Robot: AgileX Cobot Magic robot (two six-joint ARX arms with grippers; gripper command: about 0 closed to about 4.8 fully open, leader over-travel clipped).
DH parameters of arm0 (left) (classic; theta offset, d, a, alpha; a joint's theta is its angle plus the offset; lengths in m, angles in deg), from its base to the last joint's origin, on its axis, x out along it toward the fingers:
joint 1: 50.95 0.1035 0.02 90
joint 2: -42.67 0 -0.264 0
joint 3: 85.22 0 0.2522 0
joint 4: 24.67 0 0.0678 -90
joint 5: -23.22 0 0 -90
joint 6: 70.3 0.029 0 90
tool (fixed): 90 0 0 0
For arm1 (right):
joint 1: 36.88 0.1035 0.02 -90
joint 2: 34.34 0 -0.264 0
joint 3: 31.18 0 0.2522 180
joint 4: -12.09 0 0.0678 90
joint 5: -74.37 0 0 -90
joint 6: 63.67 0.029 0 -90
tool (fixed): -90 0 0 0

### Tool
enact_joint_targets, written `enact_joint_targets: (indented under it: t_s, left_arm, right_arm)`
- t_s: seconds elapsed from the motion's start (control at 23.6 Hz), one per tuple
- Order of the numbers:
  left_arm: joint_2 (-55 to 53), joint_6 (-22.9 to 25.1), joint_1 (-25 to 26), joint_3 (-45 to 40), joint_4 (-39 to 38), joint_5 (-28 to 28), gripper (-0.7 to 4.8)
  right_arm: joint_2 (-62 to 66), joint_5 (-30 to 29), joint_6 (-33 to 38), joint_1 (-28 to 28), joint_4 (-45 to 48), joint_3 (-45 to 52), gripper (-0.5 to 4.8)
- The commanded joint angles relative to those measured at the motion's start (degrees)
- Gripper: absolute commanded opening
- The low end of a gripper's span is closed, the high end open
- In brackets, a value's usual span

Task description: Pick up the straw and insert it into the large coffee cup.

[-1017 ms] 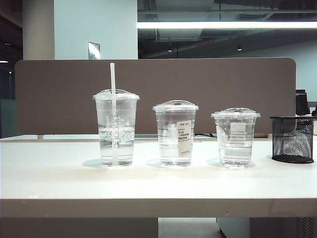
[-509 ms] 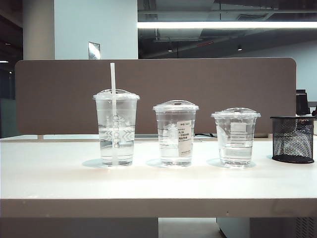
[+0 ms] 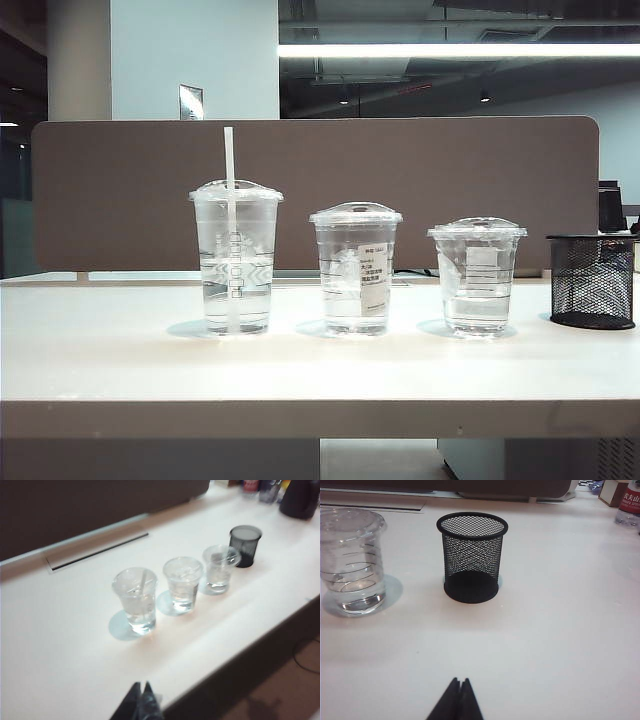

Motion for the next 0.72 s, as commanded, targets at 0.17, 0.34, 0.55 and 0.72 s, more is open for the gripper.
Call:
enact_joint_targets:
  t_s: [0.17,0.34,0.55,0.72]
  left_arm:
    - [9.46,-7.13,9.75,-34.36,34.86,-1.84,-0.03]
    - [19.56,-14.53,13.22,-53.31,46.14,1.42,-0.03]
    - [25.35,-19.26,13.2,-60.92,45.66,10.54,-0.03]
    - [25.33,-18.97,13.11,-64.83,44.48,13.33,-0.03]
  right_arm:
    - [-0.09,0.11,0.17,0.07,0.61,0.39,-0.04]
    - [-0.09,0.11,0.15,0.07,0.61,0.39,-0.04]
    - [-0.09,0.11,0.15,0.07,0.63,0.39,-0.04]
    - [-0.17,0.11,0.15,0.09,0.59,0.39,-0.04]
